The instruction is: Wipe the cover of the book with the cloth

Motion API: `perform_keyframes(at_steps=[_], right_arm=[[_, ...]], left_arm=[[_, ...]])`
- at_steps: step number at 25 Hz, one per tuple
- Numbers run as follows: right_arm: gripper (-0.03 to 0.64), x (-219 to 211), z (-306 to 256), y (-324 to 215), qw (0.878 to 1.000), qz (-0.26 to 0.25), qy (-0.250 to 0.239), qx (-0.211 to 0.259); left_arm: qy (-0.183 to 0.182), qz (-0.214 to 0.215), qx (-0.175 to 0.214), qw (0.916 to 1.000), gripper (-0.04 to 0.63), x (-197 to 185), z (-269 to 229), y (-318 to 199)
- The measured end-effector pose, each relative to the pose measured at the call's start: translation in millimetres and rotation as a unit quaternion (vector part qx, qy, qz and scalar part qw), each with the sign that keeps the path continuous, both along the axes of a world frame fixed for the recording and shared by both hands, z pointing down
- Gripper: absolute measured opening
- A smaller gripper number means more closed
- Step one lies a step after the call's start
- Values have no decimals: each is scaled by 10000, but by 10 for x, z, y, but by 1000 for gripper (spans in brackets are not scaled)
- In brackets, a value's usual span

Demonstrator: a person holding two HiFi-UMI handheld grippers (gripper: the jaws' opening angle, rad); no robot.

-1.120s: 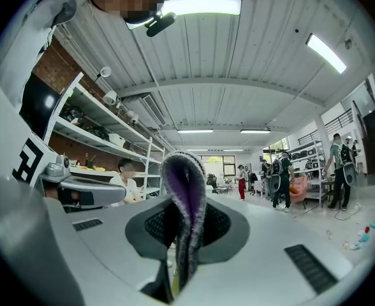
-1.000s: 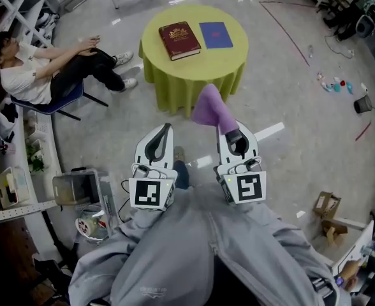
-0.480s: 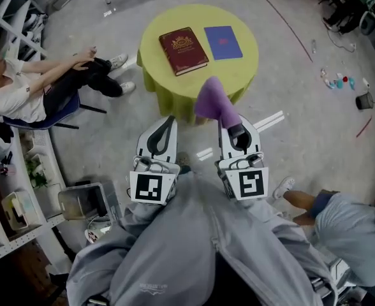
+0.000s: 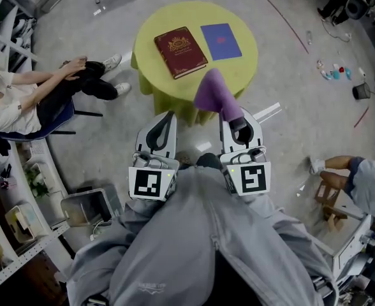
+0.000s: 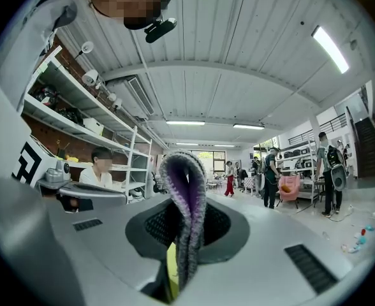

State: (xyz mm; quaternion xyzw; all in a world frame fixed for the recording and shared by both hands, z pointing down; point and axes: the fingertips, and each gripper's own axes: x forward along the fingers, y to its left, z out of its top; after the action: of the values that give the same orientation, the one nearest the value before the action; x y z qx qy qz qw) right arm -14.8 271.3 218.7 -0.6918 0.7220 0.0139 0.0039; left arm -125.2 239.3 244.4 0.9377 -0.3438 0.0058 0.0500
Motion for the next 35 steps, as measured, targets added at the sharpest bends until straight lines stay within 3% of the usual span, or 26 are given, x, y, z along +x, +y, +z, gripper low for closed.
perform_keyframes(at_steps=[12, 19, 35], right_arm=[[60, 92, -48, -320, 9999, -45, 58, 98], [58, 295, 37, -883, 9995, -304, 51, 3], [60, 856, 302, -2755, 9826, -1809, 0, -431]], left_arm=[[120, 8, -16, 9999, 17, 116, 6, -343], [108, -198, -104, 9997, 17, 303, 90, -847], [-80, -1284, -423, 9908, 17, 1022, 283, -2386]])
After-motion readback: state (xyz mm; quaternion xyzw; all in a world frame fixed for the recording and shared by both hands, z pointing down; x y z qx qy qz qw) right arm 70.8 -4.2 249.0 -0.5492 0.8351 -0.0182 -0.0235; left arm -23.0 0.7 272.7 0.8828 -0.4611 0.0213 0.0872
